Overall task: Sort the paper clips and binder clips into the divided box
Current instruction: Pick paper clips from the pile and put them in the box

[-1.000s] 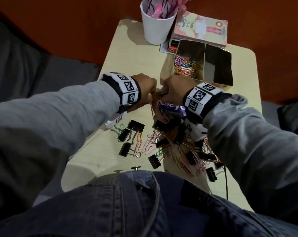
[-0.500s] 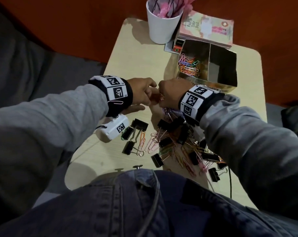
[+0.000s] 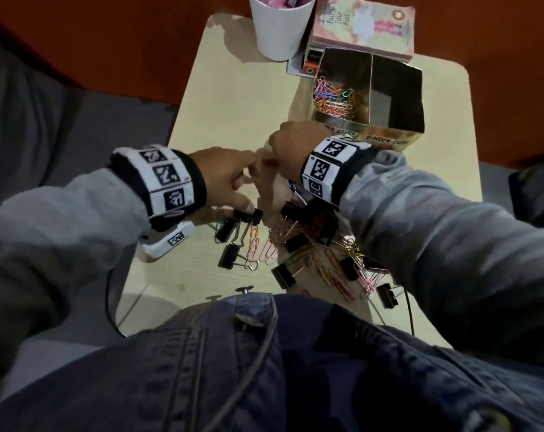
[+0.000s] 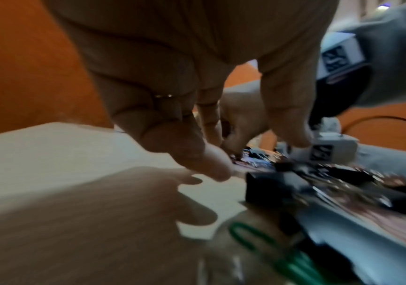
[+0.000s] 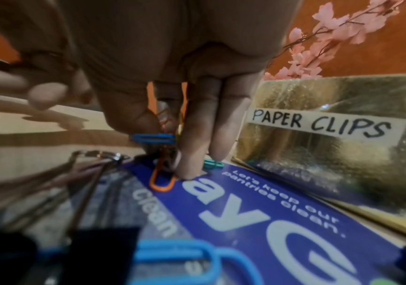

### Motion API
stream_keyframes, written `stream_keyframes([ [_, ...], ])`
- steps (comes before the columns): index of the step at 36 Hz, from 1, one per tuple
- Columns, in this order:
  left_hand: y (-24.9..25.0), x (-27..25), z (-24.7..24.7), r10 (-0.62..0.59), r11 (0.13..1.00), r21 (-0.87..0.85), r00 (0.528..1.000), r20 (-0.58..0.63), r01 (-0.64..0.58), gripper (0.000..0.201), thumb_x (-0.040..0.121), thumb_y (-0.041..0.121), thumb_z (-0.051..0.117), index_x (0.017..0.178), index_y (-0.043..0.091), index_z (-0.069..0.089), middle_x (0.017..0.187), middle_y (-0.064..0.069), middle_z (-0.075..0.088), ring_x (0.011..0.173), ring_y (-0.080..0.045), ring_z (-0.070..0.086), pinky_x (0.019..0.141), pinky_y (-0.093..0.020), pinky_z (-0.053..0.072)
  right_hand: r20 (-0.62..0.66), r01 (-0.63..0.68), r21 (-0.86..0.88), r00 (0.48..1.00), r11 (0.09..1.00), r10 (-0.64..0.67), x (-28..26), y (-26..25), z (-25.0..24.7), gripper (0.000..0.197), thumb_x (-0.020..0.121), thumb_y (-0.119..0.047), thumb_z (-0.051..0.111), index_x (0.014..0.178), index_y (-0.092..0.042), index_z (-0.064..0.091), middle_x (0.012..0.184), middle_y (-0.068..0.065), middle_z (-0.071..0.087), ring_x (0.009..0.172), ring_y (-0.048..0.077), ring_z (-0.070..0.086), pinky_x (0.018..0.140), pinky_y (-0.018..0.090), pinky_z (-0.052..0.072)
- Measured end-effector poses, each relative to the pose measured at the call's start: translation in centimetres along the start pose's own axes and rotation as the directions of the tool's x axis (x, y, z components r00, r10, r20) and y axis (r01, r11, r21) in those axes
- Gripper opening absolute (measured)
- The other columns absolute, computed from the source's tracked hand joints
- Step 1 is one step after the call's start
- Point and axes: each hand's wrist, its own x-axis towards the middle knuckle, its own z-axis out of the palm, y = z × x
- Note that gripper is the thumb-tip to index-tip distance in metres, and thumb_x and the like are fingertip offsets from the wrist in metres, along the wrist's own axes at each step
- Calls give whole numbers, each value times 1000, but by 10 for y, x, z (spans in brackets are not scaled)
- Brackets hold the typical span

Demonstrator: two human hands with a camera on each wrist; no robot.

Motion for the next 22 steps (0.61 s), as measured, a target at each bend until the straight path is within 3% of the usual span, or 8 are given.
stream_keyframes([
  [3,3,-4,15,51,975,217,998,37,-58,62,72,52,73,121,25,45,96,8,42,87,-15,48,71,-29,40,-12,17,7,1000,1000,-17,-2,2,-2,23,88,-13,53,108,-7,62,109,17,65,97,35,63,69,35,44],
  [5,5,-3,20,33,961,274,999,38,-42,55,76,49,71,118,24,46,100,5,42,85,-16,46,70,-28,37,-36,1,46,999,999,0,-3,7,-3,17,87,-15,55,102,-8,61,101,16,65,86,33,60,66,33,43],
  [7,7,0,21,27,967,255,1000,8,-28,41,79,41,70,110,23,50,102,3,47,84,-17,47,68,-28,36,-45,-34,87,998,996,38,-6,13,-7,15,86,-16,57,98,-8,60,94,13,63,79,29,54,64,33,41],
  [9,9,5,19,36,971,237,999,-22,-30,32,81,37,70,104,23,52,101,2,49,84,-17,47,68,-28,36,-76,-70,144,994,987,81,-7,20,-14,18,84,-16,60,99,-7,64,96,13,65,83,31,58,66,33,44],
  [12,10,15,12,26,980,200,999,-45,-16,28,82,32,70,99,21,52,98,1,52,85,-19,50,69,-28,37,-170,-111,231,973,967,153,-10,35,-30,16,83,-17,63,95,-9,69,93,11,68,85,31,62,71,34,49],
  [15,9,28,5,13,985,170,997,-80,1,26,81,31,71,96,23,52,99,-1,55,87,-21,53,70,-30,39,-273,-148,349,929,925,251,-12,58,-48,8,84,-19,64,89,-14,68,87,6,64,78,23,56,67,29,39],
  [18,10,40,-1,14,986,170,994,-106,4,28,81,30,71,102,20,56,103,-4,57,91,-23,53,74,-32,42,-310,-192,430,886,882,344,-10,78,-58,16,79,-12,65,94,-13,69,94,11,67,78,21,54,68,27,37],
  [22,9,53,-10,4,973,230,994,-107,21,29,81,33,70,104,20,57,101,-3,56,88,-22,51,73,-31,42,-333,-222,422,864,879,378,-7,89,-63,22,80,-16,67,100,-8,69,101,14,69,89,29,63,75,36,51],
])
